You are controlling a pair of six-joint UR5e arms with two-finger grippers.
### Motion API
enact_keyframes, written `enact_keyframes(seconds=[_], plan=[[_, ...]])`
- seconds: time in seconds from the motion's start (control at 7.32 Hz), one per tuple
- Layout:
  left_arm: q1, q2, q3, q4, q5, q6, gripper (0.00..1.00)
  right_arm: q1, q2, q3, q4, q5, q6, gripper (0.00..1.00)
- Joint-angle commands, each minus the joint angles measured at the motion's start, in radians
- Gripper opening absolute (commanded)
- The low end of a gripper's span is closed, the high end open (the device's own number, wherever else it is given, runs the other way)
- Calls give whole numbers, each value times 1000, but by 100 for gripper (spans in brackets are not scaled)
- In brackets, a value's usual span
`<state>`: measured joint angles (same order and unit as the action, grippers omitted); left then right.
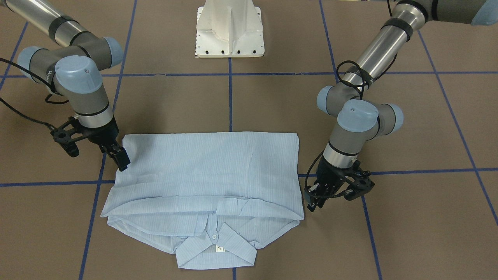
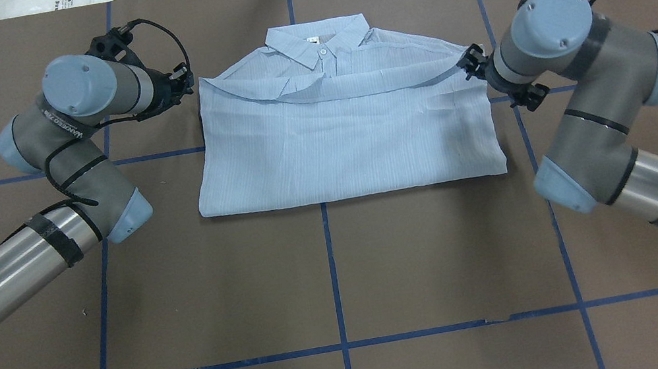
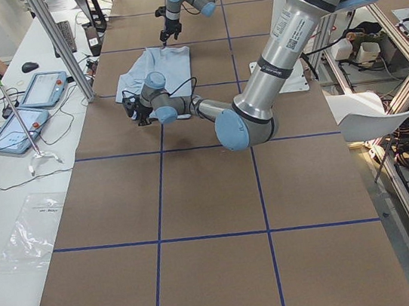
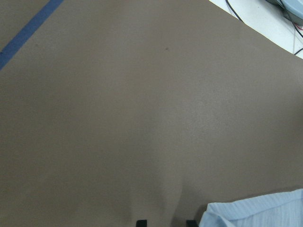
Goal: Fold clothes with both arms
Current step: 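Release the hem near the collar and raise both grippers, then lower the right gripper to the folded shirt's side edge nearest it and grasp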
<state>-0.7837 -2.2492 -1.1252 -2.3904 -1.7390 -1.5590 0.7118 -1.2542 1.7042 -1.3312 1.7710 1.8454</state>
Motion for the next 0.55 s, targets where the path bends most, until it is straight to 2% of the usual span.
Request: enact_keyframes(seconds=[0.0, 0.14, 0.27, 0.41], plan=[[1, 2, -7, 2, 1, -4, 40, -55, -33, 31, 1, 5, 81, 99], [1, 2, -8, 5, 1, -9, 40, -67, -33, 32, 1, 5, 101, 95], [1, 3, -13, 7, 1, -9, 40, -74, -33, 32, 0, 5, 110, 84], [1, 3, -14, 8, 1, -9, 40, -74, -31, 29, 0, 7, 124, 53]])
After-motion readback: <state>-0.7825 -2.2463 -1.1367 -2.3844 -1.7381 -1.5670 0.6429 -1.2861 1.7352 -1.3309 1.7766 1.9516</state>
